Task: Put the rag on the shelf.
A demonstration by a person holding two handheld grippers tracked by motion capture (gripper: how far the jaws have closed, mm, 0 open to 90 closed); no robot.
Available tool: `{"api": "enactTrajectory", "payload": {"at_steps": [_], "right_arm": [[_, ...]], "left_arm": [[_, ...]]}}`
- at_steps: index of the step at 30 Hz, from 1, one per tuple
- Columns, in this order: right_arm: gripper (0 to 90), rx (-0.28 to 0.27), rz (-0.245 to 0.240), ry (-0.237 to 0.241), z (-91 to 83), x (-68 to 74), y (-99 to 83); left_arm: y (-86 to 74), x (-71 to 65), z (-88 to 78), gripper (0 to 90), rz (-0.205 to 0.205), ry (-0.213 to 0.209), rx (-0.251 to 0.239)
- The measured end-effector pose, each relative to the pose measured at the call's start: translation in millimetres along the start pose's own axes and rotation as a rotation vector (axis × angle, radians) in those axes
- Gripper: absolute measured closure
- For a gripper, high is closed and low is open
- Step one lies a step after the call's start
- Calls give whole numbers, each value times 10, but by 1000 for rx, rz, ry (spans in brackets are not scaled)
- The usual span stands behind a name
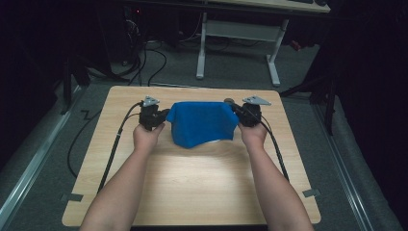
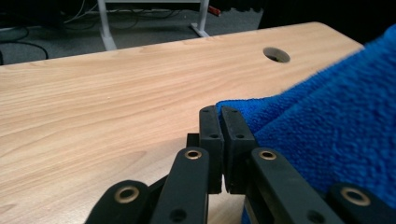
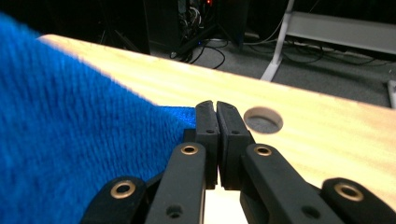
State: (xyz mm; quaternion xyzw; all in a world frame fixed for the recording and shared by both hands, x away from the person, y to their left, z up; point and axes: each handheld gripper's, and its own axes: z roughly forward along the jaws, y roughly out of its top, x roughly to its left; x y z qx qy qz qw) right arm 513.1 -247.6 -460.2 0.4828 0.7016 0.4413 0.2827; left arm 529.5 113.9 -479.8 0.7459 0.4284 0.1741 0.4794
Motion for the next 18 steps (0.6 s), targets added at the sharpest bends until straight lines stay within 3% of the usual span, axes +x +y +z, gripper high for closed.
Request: {"api": "enactTrajectory", "payload": {"at_steps": [8,17,18], "right_arm": [[891,60,-38,-6,31,119,-149],[890,102,-2,-11,74,106,-316],[890,104,-2,-14,81,105,-339]], "left_arm": [[-134,4,3,883,-29,-10,30],[-227,55,24,882,-58,-1,62],[-235,77,34,882,-80,1,65]]}}
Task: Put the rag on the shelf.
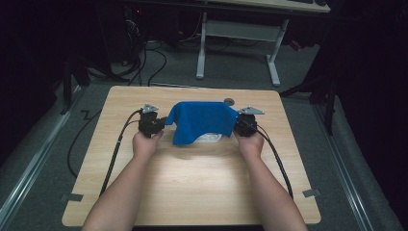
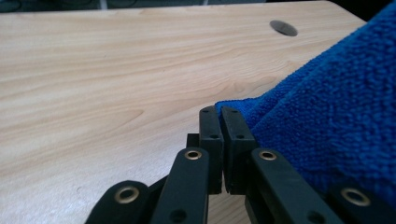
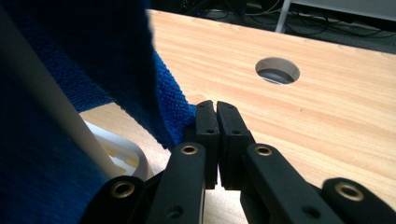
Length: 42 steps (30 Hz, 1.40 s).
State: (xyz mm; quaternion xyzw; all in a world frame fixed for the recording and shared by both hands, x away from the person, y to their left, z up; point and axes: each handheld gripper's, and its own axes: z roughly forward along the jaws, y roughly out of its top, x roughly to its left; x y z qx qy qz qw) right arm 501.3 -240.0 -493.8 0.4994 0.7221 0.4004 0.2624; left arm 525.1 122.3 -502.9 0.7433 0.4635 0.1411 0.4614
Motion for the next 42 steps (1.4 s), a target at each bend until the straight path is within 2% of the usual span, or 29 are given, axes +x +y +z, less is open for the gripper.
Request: {"api": "enactTrajectory", "payload": {"at_steps": [4,9,11,12,19,26,35,42], "right_arm": [[889,-1,7,-1,-5,-10,-66],[886,16,5,-6,-12,-22,-123],[878,17,2,-4,-24,-28,-127],[869,13,5,-2,-31,-28,-125],[814,2,4,-5,-75,-36,-84],[788,-11,-1,-5,-134,-48,-38],[710,-41,-19,-21,-255,-84,41],[677,-89,-25,-40,-400,-168,148]], "left_arm": [[-5,37,29,877,-31,-13,9],[-13,34,64,867,-35,-20,22],[-12,25,65,797,-38,-19,20],[-10,20,60,797,-38,-18,19],[23,15,-19,691,-13,11,0],[75,23,-98,680,-1,21,-22],[136,28,-209,669,27,41,-40],[204,38,-299,661,52,62,-52]]}}
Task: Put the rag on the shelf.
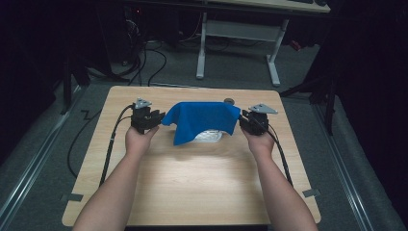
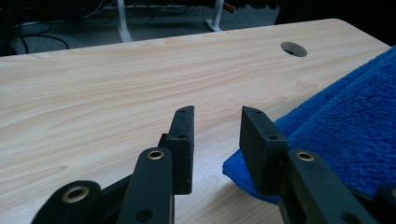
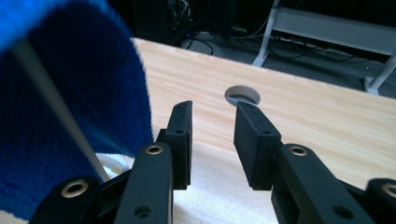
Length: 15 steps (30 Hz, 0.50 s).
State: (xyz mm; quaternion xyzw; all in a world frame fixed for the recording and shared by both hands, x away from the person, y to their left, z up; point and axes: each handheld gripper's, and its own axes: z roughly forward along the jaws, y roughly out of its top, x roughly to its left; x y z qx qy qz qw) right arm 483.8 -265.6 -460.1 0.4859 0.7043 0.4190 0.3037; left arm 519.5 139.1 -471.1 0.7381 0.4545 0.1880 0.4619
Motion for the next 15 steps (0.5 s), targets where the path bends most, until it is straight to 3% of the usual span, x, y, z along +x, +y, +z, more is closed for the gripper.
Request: {"api": "enactTrajectory", "payload": {"at_steps": [15], "right_arm": [[599,-40,15,-16,-195,-141,96]], "left_arm": [[127,-3,-201,630,35,16,-37]]}}
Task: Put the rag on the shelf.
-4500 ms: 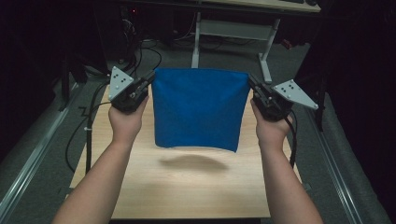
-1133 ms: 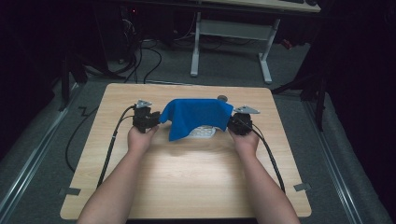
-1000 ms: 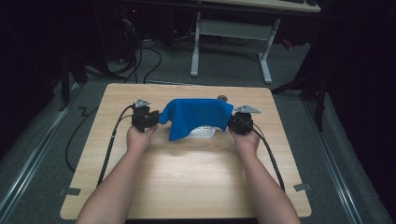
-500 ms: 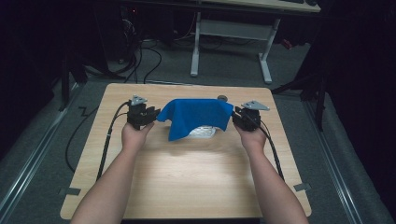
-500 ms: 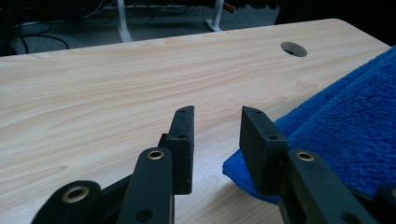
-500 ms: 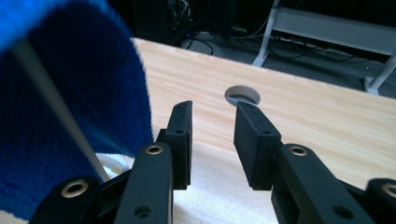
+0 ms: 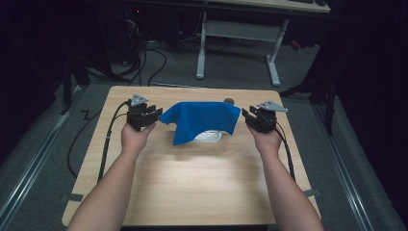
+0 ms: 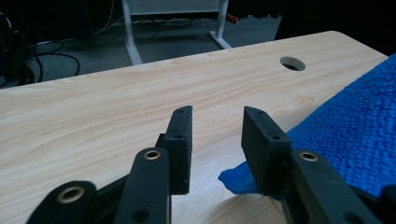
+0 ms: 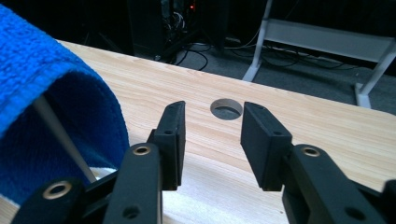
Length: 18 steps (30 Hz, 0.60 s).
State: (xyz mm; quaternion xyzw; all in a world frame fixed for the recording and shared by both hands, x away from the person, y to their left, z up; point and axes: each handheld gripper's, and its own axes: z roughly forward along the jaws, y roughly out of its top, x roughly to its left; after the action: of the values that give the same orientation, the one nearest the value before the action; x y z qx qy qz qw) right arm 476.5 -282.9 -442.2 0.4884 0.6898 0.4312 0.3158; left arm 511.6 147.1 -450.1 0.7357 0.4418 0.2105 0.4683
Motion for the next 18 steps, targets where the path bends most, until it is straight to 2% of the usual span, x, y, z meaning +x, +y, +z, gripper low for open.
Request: {"api": "enactTrajectory", "payload": {"at_steps": [4,9,10,12,14,16,18], "right_arm": [[578,-3,-6,-7,-92,-7,-16],[557,-29,-24,6,-273,26,-65],[549,-21,-28,9,-302,32,-77],[541,-16,-35,13,-339,40,-88],[522,-37,-54,14,-436,71,-138],[489,-2,-73,13,-488,101,-162],[484,-17,-101,15,-558,143,-220]], "left_arm": [[-40,1,-70,616,27,12,14],[-106,20,-209,595,15,2,-4],[-169,2,-289,591,-1,-13,-18],[-217,-13,-330,590,-10,-22,-28],[-325,-60,-397,587,5,-34,-24],[-427,-98,-466,579,22,-41,-15],[-509,-123,-547,566,22,-70,-22]]}}
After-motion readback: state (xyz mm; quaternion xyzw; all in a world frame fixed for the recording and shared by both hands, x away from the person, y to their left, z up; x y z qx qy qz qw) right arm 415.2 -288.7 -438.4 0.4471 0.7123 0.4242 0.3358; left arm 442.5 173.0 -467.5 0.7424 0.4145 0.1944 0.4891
